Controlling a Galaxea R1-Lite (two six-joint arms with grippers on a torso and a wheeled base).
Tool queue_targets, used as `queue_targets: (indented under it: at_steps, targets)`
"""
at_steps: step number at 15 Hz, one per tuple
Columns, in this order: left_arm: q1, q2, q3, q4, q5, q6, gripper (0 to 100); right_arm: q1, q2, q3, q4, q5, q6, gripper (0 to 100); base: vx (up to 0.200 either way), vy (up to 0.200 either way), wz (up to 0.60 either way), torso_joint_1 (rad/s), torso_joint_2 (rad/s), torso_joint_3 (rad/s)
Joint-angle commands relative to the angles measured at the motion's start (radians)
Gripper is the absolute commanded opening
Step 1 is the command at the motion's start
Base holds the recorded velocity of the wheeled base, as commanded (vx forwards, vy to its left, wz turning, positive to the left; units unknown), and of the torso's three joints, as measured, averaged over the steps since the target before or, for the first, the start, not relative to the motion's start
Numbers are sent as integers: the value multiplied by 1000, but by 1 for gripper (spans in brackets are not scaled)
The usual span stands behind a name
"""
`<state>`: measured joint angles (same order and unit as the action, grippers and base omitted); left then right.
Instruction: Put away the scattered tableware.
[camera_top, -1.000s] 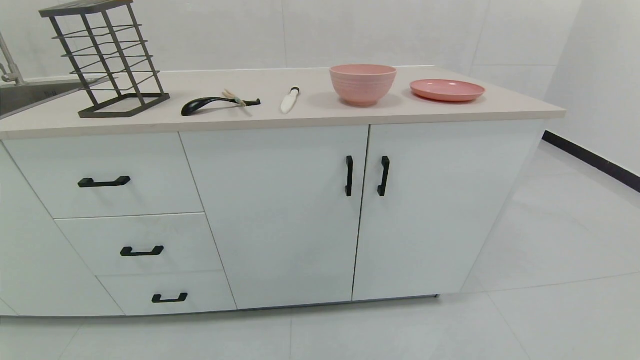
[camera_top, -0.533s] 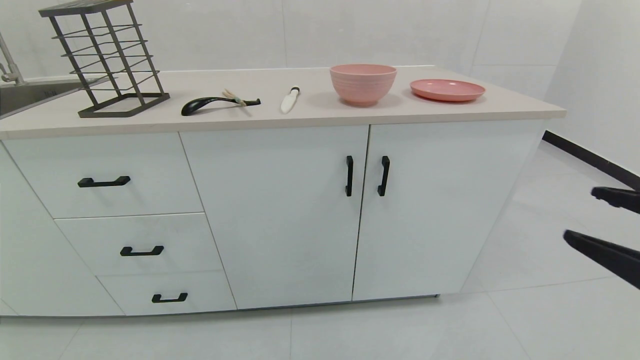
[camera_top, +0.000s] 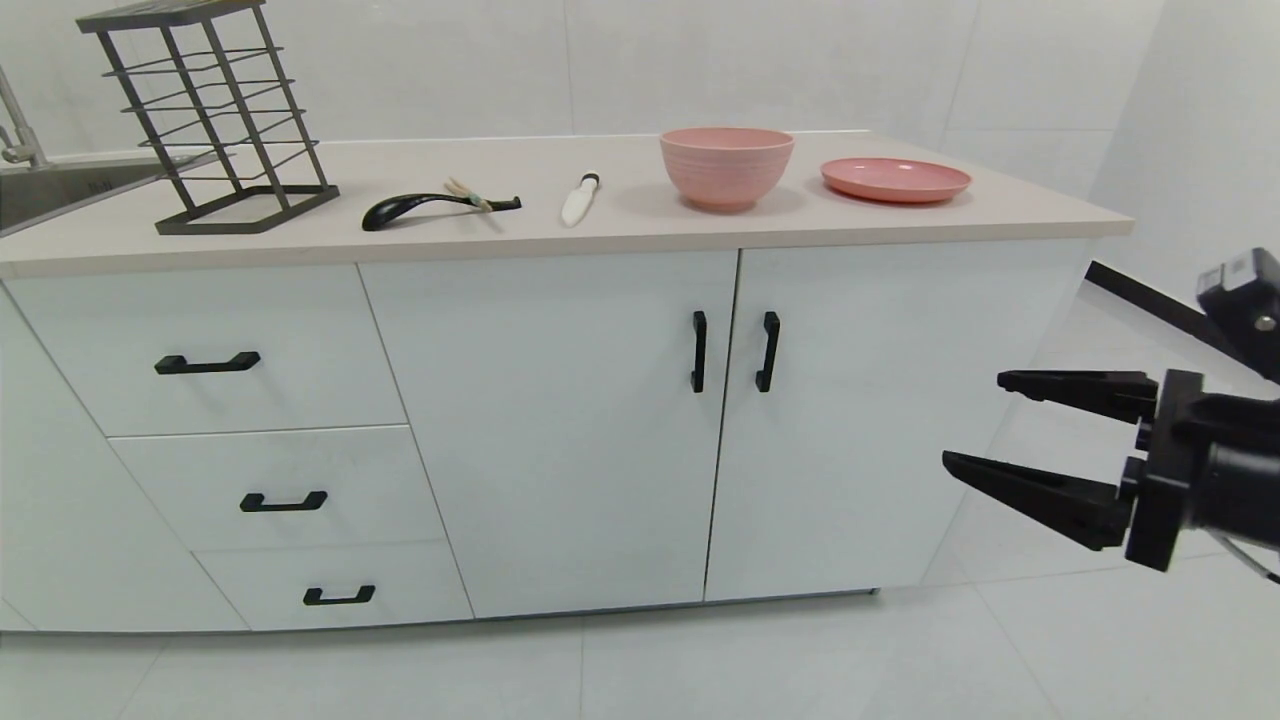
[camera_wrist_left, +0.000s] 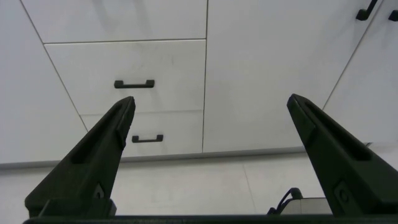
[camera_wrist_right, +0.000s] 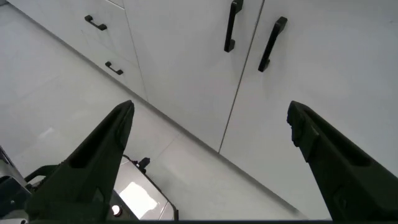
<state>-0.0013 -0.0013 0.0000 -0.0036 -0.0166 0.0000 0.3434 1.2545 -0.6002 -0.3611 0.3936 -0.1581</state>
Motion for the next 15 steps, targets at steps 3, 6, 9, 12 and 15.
queue_targets:
  at_steps: [3,6,9,12,15]
  targets:
    - [0,1,0,-1,1,-3,100,19,168,23,-160,76,-14,100,0,0,0,0,0,0]
    - [0,1,0,-1,0,-3,100,17,237,42,-216,119,-17,100,0,0,0,0,0,0]
    - [1,1,0,-1,-2,2,100,17,378,42,-403,128,-34,100,0,0,0,0,0,0]
    - [0,1,0,-1,-2,2,100,19,510,3,-473,148,-52,100,0,0,0,0,0,0]
    - [1,1,0,-1,-2,2,100,16,655,-93,-562,149,-51,100,0,0,0,0,0,0]
